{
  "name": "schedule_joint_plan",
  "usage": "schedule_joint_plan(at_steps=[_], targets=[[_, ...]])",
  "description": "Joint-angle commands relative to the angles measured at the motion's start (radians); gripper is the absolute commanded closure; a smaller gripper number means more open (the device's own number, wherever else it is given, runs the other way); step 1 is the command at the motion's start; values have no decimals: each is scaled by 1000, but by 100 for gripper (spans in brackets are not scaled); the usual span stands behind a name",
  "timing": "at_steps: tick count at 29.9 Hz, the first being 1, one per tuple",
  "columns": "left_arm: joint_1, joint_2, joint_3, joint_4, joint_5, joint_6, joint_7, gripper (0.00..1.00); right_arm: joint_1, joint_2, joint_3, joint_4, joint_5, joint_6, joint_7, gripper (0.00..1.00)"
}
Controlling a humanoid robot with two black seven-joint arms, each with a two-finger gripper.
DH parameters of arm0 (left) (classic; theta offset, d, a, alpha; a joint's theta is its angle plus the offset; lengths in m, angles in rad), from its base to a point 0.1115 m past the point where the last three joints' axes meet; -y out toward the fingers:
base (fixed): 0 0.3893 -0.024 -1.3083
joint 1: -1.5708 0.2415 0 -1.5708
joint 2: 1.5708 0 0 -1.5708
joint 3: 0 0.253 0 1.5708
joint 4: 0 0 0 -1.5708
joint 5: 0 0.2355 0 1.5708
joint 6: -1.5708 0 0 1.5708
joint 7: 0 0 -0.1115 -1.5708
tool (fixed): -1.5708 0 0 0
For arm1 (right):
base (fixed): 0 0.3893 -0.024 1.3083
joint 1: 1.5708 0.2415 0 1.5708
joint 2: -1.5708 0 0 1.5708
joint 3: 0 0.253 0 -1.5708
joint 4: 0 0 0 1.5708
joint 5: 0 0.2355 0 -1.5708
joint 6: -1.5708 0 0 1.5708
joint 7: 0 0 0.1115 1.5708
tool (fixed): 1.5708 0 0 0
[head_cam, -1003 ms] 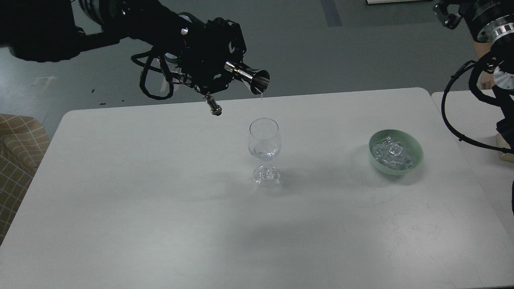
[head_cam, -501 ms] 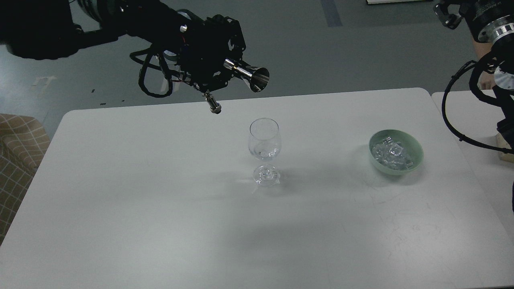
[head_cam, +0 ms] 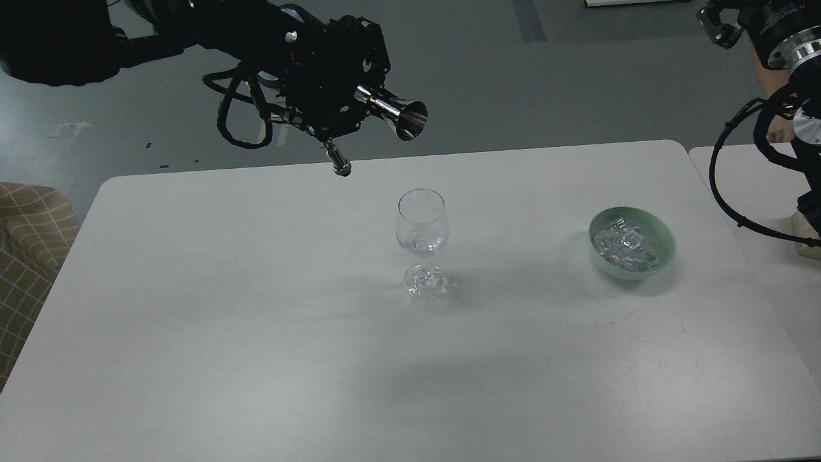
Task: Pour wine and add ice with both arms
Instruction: 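Tilt the silver jigger upright and lift it away from the glass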
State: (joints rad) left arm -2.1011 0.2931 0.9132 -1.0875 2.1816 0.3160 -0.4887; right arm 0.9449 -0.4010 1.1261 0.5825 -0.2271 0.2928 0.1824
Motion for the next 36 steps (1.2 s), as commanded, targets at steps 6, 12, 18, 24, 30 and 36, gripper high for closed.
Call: schedule_joint_plan(at_steps=[6, 12, 18, 24, 30, 36], targets=[[-14, 0, 1, 0, 0, 0, 0, 79, -3, 7, 0, 0, 0, -1, 2, 0], [-19, 0, -5, -2, 0, 0, 0, 79, -3, 10, 6, 3, 0, -1, 0, 0], [-7, 3, -11, 4, 0, -2, 1, 79, -2, 7, 6, 5, 0, 0, 0, 0], [30, 14, -14, 23, 0, -3, 55, 78, -3, 4, 6, 3, 0, 0, 0, 0], [76, 41, -16, 69, 0, -2, 58, 78, -5, 5, 4, 3, -1, -1, -1, 0], [162, 52, -16, 95, 0, 2, 59, 78, -6, 7, 4, 3, -2, -1, -1, 0]])
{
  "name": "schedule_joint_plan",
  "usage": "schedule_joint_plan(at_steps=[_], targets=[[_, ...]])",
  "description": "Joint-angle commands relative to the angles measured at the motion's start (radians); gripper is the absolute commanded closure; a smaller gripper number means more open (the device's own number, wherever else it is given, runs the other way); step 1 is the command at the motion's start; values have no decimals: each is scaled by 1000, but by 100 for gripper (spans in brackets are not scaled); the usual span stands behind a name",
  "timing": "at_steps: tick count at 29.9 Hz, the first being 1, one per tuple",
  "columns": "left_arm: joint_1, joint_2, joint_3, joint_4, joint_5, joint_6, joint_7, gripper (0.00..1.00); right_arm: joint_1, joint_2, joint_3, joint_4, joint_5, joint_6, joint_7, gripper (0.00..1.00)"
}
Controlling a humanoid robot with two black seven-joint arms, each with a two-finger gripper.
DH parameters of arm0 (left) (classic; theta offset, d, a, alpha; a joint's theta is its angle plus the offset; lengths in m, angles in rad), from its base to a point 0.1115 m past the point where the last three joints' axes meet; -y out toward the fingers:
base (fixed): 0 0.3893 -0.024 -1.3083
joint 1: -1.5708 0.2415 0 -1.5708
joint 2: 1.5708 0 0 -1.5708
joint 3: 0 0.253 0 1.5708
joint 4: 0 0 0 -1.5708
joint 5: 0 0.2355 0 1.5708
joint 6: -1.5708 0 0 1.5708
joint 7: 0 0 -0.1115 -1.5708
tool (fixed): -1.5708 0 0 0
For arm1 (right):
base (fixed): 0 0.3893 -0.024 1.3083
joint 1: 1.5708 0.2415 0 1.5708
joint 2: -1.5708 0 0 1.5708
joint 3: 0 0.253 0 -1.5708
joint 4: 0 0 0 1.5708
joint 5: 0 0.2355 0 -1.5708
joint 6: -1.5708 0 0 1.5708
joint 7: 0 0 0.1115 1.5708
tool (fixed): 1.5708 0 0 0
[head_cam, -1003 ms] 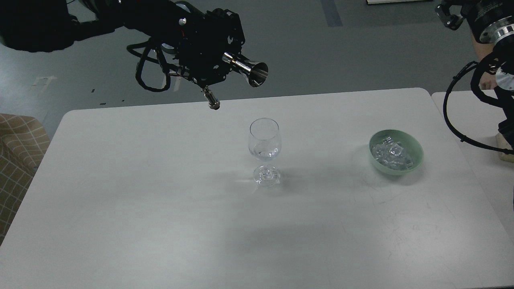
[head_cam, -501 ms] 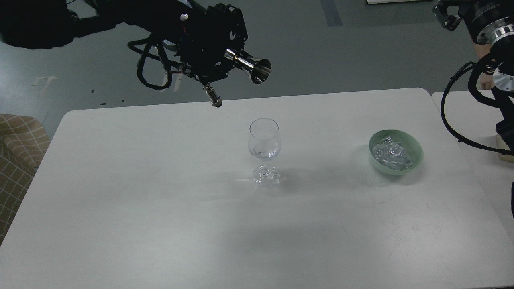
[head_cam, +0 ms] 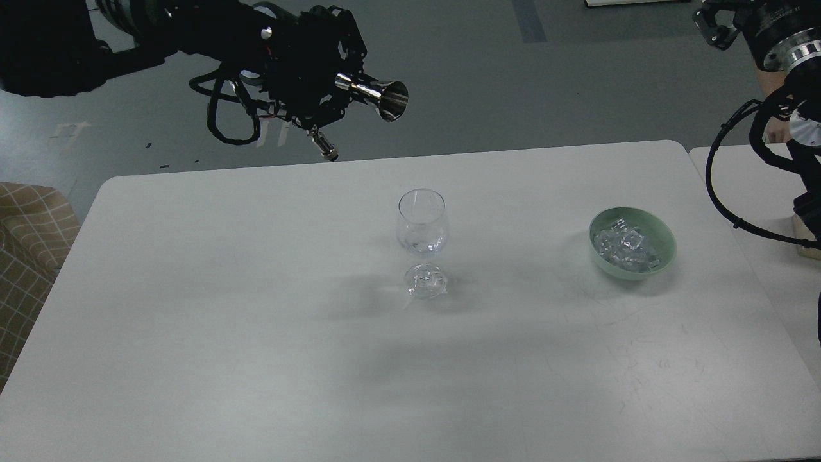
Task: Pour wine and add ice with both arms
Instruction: 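Tilt the silver jigger upright and lift it away from the glass, then carry the jigger with the left gripper down onto the table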
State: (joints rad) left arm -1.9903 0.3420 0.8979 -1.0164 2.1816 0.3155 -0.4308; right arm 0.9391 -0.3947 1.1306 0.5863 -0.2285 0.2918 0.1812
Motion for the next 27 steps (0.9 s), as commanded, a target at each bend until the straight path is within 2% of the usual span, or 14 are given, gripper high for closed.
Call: schedule_joint_plan(at_steps=[1, 5, 11, 18, 22, 27], targets=[[68, 3, -1, 33, 0, 4, 1, 78, 0, 0, -2, 0, 0, 0, 0, 0], [175, 2, -7, 134, -43, 8, 24, 78, -5, 0, -6, -5, -2, 0, 0, 0], [304, -9, -17, 261, -233, 74, 21, 78, -17, -4, -8, -5, -2, 0, 0, 0], [407, -11, -19, 328, -474, 97, 21, 78, -33, -6, -11, 1, -2, 0, 0, 0], [435, -9, -20, 329, -606, 100, 20, 78, -39, -6, -11, 1, -3, 0, -2, 0], [458, 3, -19, 325, -778, 142, 12, 78, -39, -7, -14, 3, -3, 0, -3, 0]])
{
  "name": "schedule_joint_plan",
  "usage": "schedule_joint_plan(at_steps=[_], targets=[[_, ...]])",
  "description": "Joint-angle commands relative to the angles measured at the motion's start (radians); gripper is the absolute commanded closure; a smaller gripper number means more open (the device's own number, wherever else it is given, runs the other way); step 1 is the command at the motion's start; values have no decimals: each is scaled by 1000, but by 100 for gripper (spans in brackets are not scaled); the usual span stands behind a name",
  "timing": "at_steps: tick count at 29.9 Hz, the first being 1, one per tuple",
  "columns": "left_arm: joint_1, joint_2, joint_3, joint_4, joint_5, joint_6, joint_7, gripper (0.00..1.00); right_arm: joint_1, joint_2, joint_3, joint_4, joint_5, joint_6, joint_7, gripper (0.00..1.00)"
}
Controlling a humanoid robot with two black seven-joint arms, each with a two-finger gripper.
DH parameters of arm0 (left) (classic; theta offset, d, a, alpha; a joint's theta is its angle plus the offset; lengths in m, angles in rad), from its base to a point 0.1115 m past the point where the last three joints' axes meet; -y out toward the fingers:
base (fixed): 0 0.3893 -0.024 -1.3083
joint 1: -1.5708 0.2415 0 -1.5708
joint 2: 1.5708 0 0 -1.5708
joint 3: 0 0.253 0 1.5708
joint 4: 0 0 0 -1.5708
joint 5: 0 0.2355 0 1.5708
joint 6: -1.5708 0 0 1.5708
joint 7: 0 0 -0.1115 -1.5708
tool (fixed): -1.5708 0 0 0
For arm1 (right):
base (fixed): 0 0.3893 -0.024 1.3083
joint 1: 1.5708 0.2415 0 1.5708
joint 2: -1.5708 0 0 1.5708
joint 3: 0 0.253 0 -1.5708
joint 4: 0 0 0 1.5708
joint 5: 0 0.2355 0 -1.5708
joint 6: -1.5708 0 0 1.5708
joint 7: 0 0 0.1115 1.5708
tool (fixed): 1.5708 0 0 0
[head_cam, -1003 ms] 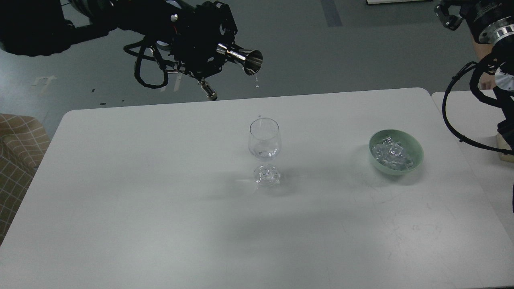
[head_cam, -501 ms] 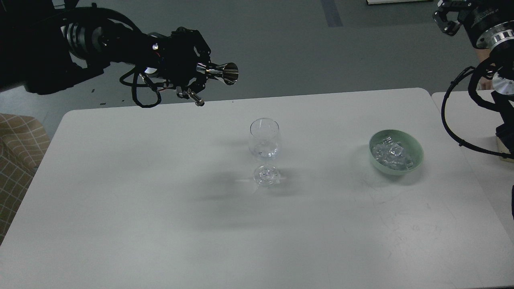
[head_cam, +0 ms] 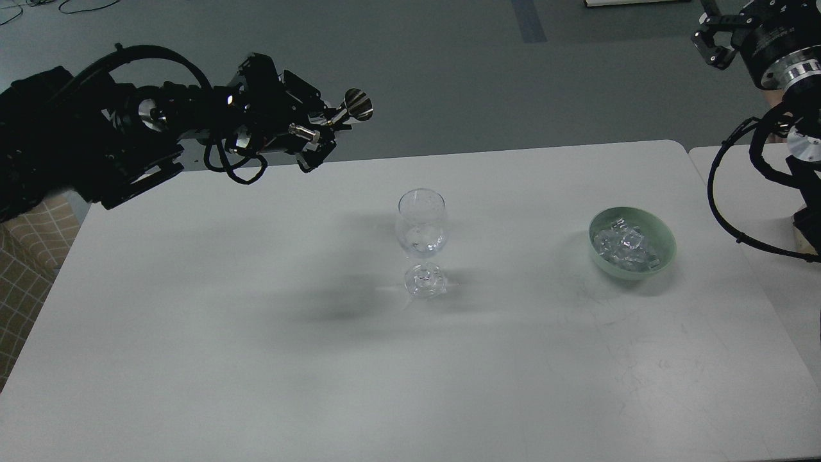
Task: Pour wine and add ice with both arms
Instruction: 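Carry the jigger with the left gripper down onto the table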
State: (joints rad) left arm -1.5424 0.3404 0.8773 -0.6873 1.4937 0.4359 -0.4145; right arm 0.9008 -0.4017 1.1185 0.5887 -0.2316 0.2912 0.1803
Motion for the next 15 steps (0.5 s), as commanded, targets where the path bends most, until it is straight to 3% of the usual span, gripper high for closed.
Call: schedule_joint_plan(at_steps=[1, 15], targets=[[10, 6, 2, -6, -134, 23, -7, 78, -2, 0, -2, 0, -3, 0, -2, 0], [107, 87, -89, -5, -297, 26, -20, 77, -10, 0, -58, -6, -14, -12, -5, 0]])
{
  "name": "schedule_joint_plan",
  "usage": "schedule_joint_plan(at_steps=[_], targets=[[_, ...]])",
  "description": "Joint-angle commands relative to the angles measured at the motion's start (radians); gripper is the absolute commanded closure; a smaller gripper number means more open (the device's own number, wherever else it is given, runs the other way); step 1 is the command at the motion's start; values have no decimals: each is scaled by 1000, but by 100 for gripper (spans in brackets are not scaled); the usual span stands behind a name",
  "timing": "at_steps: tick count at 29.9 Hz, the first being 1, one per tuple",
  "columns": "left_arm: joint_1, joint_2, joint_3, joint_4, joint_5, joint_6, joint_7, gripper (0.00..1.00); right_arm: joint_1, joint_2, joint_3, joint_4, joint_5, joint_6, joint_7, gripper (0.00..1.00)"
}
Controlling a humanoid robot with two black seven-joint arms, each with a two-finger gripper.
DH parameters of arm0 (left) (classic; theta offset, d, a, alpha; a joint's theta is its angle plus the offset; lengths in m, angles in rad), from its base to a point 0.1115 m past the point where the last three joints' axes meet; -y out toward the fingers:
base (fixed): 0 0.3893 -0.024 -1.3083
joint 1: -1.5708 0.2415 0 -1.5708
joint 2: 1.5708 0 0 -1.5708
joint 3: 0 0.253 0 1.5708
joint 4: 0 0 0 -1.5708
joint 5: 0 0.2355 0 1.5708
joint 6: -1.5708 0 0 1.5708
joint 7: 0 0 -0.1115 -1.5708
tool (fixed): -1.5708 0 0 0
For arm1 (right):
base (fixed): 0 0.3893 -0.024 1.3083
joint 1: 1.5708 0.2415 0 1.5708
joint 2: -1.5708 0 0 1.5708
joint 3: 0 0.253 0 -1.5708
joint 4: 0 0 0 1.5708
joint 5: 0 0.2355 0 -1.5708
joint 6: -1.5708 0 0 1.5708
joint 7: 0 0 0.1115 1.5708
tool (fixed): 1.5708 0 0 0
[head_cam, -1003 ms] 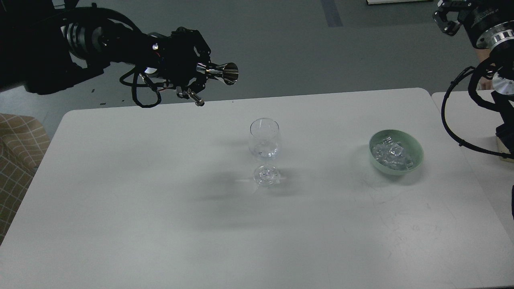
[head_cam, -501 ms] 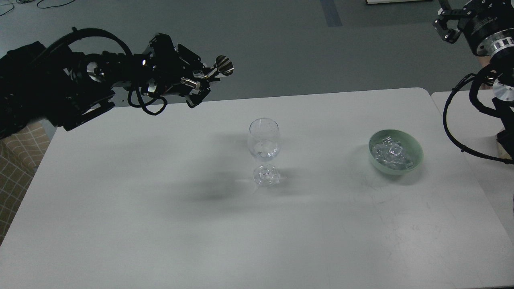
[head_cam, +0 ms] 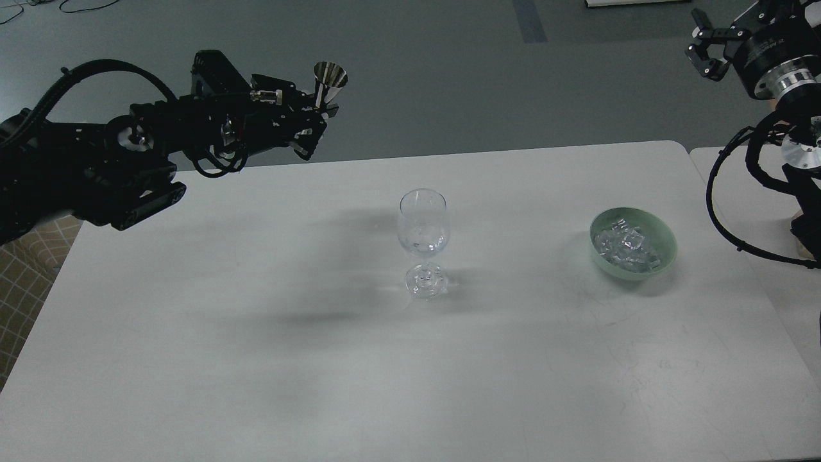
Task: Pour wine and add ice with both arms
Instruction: 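Carry the jigger with the left gripper down onto the table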
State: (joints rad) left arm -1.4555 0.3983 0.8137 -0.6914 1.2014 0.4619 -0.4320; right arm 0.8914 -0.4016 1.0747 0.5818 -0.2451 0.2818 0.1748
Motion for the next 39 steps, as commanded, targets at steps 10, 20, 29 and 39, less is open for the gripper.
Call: schedule_joint_plan(at_steps=[10, 20, 29, 39], targets=[[147, 109, -191, 1, -10, 14, -7, 76, -2, -2, -19, -2, 0, -4, 0, 0], [322, 204, -320, -10, -63, 23, -57, 74, -2, -2, -19, -3, 0, -6, 0, 0], [477, 254, -311, 3, -54, 27, -57, 74, -11, 10, -19, -2, 0, -7, 2, 0], [541, 261, -317, 64, -65, 27, -57, 74, -12, 4, -19, 4, 0, -9, 2, 0]])
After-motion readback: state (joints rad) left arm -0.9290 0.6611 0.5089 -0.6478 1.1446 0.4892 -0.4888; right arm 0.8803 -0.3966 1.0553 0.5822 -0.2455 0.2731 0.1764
